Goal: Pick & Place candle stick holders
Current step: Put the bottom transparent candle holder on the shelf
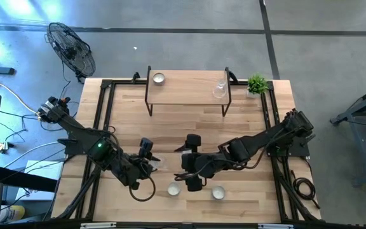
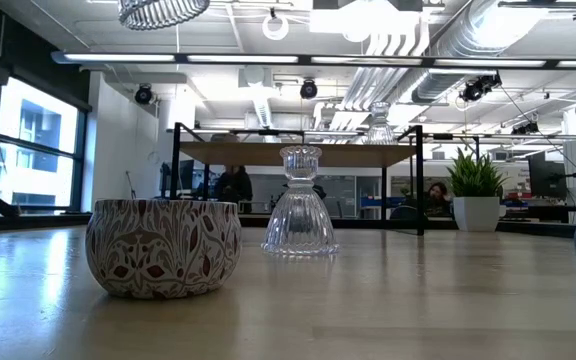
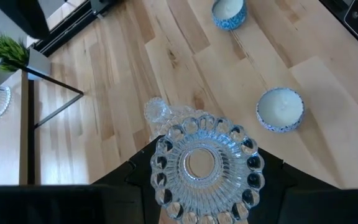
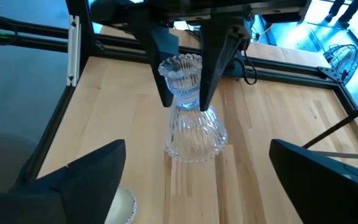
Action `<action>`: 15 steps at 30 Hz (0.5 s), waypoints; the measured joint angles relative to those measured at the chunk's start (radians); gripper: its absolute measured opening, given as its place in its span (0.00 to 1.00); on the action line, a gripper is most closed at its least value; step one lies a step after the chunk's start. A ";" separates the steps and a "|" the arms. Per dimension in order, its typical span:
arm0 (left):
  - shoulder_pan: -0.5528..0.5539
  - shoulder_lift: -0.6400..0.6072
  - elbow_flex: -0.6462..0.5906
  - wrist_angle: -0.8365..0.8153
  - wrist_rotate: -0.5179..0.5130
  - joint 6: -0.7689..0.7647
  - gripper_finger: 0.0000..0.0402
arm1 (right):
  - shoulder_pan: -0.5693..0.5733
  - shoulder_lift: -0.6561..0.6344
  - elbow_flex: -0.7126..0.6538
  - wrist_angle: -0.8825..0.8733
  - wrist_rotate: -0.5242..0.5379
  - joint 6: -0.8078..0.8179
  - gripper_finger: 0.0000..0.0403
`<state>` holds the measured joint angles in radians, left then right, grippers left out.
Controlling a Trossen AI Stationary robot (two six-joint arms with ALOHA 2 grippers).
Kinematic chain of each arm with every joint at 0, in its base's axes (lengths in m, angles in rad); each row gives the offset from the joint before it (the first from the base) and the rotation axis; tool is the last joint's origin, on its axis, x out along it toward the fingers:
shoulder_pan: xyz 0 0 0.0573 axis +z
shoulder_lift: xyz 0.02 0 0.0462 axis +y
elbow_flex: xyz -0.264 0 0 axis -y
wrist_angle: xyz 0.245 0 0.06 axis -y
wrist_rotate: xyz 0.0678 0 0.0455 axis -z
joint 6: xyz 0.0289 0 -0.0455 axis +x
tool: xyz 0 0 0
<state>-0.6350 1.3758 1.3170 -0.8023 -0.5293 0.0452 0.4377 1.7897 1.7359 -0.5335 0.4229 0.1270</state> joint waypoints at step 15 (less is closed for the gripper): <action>0.001 0.001 0.035 0.113 -0.013 0.117 0.39 | -0.034 0.069 0.000 0.097 -0.095 -0.021 0.93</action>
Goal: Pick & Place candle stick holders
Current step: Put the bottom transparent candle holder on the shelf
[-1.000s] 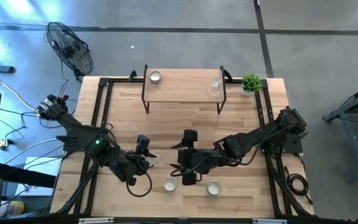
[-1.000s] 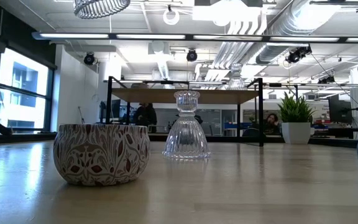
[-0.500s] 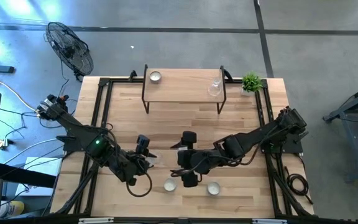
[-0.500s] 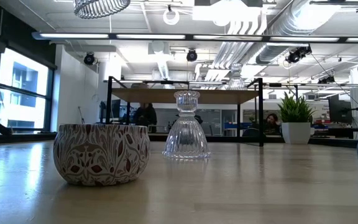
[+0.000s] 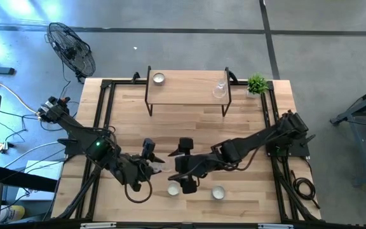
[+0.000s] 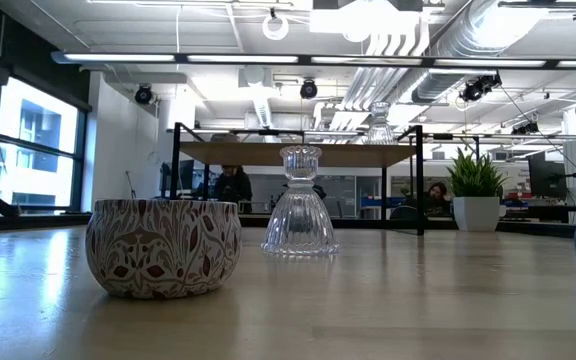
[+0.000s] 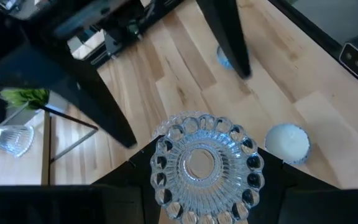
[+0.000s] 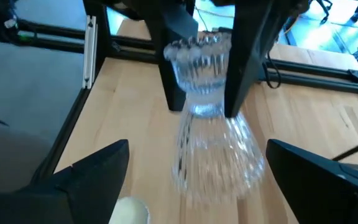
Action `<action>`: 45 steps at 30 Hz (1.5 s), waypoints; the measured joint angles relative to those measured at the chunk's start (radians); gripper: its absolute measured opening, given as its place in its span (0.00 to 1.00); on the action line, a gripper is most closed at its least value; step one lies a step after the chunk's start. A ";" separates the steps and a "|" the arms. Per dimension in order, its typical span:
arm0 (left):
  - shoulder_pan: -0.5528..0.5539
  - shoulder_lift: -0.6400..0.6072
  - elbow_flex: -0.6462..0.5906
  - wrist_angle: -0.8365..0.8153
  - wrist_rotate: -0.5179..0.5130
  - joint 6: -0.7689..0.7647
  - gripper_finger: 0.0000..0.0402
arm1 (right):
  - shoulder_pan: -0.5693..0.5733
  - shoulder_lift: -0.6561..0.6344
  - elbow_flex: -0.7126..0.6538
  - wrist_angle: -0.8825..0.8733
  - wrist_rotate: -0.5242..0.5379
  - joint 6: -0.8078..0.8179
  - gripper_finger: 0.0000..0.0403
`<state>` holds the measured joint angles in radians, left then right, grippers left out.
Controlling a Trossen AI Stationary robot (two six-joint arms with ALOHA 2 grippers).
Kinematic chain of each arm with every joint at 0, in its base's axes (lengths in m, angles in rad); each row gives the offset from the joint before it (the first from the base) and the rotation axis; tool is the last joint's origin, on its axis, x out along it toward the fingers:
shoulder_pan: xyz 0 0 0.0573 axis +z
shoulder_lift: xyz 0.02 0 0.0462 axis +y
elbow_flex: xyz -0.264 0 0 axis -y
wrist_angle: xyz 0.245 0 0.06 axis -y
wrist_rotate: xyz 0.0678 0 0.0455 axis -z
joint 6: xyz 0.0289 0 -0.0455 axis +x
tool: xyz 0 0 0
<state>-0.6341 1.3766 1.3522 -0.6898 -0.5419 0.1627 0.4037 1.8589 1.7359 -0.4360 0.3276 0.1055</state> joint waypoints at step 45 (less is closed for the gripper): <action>-0.001 -0.001 0.004 0.056 -0.011 0.051 0.50 | -0.057 0.060 0.000 0.019 -0.094 -0.017 0.67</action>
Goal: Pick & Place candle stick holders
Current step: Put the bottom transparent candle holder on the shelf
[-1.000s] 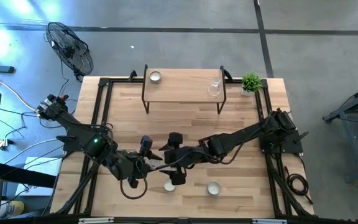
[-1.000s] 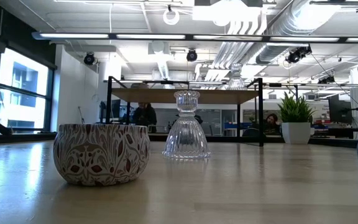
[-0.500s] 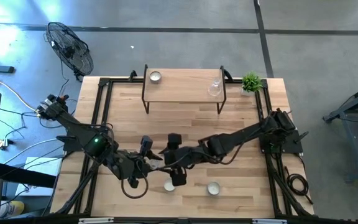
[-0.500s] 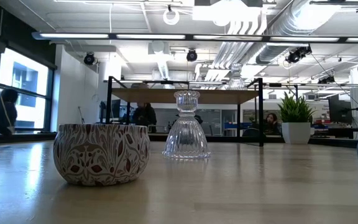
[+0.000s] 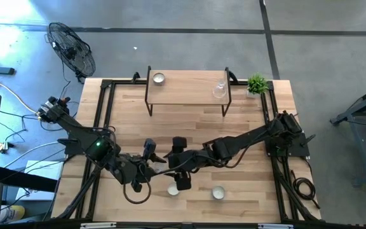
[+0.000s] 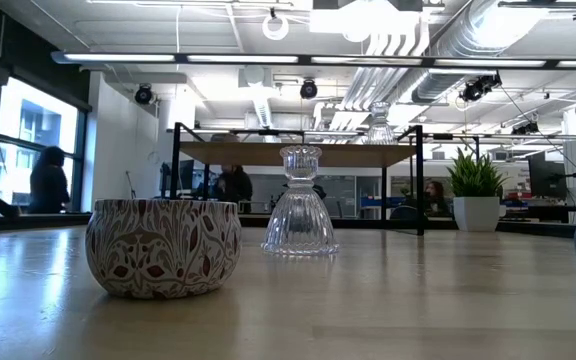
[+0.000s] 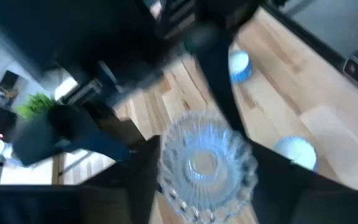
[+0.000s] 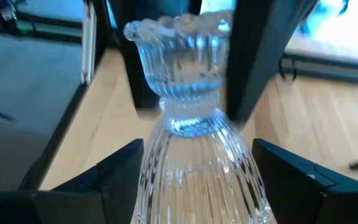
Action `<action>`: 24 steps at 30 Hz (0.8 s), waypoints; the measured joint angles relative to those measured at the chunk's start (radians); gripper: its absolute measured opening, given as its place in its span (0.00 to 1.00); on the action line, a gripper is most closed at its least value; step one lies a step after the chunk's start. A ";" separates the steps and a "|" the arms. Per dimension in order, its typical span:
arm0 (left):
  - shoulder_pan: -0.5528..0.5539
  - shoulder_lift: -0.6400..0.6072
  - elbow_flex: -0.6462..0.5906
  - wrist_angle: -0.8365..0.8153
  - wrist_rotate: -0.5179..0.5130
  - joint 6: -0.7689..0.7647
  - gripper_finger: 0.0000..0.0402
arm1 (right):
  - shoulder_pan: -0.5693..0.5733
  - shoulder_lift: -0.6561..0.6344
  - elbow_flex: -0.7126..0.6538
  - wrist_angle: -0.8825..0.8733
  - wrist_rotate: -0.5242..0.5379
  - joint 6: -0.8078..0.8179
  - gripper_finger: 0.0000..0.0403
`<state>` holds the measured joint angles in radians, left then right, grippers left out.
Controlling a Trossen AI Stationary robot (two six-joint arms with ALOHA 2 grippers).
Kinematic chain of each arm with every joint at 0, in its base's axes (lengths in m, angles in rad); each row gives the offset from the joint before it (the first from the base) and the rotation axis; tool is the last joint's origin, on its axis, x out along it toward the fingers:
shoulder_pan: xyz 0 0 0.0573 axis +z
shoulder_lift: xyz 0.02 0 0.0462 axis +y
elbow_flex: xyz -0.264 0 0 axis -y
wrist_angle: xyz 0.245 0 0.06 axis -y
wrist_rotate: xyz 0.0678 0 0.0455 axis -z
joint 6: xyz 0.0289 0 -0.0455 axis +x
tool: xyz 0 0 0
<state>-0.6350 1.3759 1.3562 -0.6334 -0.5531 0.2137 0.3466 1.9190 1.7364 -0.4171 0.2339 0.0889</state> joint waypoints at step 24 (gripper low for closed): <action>0.000 -0.001 0.001 -0.006 -0.201 -0.041 0.88 | 0.003 -0.039 -0.001 -0.238 0.312 0.142 0.65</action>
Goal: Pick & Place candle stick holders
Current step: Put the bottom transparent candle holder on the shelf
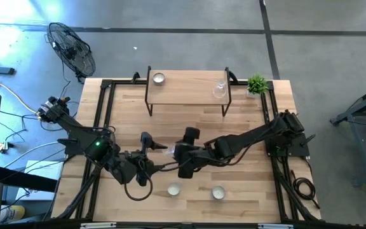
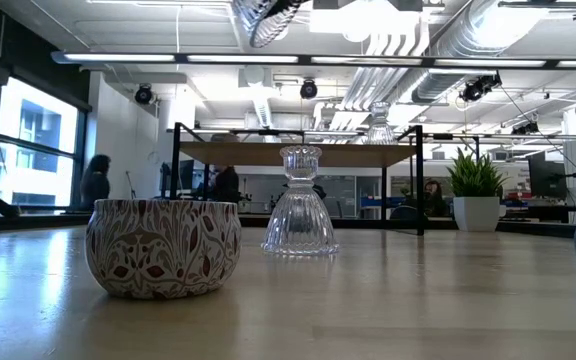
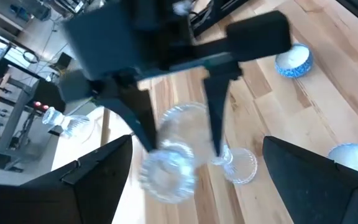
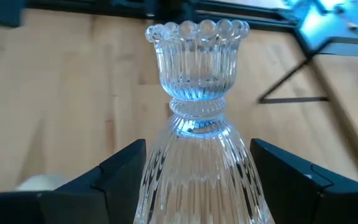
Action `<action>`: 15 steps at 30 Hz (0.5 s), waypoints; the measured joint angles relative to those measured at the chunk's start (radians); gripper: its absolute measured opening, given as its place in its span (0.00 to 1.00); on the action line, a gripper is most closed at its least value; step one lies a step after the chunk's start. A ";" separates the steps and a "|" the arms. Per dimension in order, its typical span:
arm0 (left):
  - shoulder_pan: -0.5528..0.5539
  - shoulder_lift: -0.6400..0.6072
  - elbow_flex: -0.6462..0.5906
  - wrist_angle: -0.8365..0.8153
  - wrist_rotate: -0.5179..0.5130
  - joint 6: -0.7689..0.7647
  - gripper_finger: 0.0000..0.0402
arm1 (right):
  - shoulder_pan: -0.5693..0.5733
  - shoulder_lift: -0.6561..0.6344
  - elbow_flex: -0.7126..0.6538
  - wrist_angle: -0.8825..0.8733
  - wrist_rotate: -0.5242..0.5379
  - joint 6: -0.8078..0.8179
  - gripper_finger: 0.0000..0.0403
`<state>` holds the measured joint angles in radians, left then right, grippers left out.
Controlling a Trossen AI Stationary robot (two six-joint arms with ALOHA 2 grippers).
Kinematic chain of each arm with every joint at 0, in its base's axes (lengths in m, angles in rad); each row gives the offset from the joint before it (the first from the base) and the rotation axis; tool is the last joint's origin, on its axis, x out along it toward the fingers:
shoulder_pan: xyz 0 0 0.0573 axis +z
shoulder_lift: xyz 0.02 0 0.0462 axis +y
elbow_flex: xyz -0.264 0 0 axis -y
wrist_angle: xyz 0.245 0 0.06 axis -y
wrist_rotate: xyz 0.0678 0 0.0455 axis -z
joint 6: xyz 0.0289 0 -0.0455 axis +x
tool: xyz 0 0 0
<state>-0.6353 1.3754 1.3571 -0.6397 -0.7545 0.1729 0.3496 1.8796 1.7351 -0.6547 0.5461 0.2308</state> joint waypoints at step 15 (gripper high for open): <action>0.000 0.000 -0.001 -0.077 0.056 -0.149 0.88 | -0.101 -0.145 0.001 -0.136 0.234 0.055 0.65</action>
<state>-0.6353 1.3754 1.3563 -0.7171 -0.6981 0.0234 0.2482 1.7344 1.7363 -0.7910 0.7797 0.2858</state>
